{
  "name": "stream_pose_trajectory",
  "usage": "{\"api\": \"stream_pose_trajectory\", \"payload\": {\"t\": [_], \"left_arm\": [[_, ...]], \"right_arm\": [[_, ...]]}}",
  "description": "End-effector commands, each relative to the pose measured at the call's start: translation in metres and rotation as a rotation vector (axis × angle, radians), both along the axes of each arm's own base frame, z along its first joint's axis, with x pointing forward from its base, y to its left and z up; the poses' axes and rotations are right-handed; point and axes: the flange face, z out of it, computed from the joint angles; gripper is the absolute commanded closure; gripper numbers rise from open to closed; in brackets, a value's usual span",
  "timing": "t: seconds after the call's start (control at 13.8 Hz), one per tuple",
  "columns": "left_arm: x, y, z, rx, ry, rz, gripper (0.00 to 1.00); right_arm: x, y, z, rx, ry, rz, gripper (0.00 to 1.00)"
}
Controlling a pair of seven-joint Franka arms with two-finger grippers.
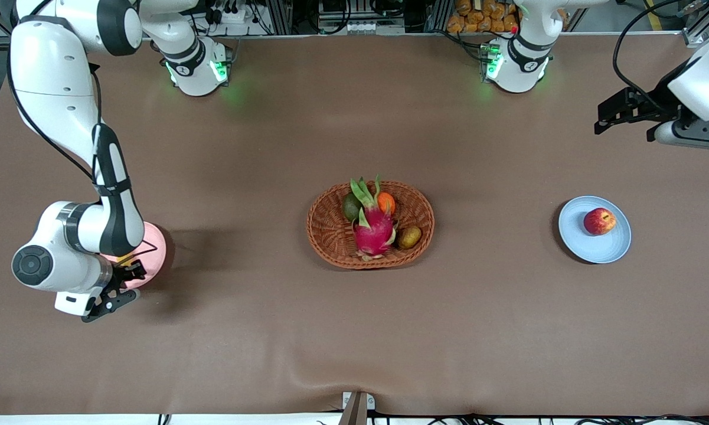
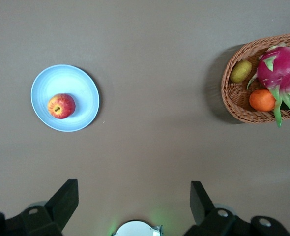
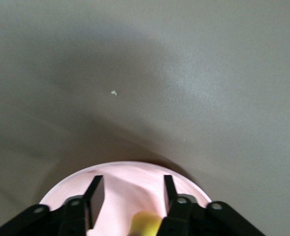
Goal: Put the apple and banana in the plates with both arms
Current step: 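Lower the banana onto the pink plate and open the right gripper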
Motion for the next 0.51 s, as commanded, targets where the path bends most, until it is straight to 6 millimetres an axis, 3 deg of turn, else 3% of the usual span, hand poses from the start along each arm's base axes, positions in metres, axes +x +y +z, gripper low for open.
{"api": "stream_pose_trajectory", "payload": {"t": [0.0, 0.22, 0.43], "left_arm": [[-0.010, 0.011, 0.001, -0.018, 0.002, 0.012, 0.00], [-0.009, 0.023, 0.003, -0.017, -0.003, 0.034, 0.00], [-0.008, 0.026, 0.007, -0.021, -0.017, 0.054, 0.00]], "right_arm": [[0.006, 0.007, 0.059, 0.037, -0.036, 0.027, 0.00], [0.005, 0.021, 0.136, 0.065, 0.009, 0.033, 0.00], [-0.001, 0.031, 0.197, 0.085, 0.050, 0.047, 0.00]]}}
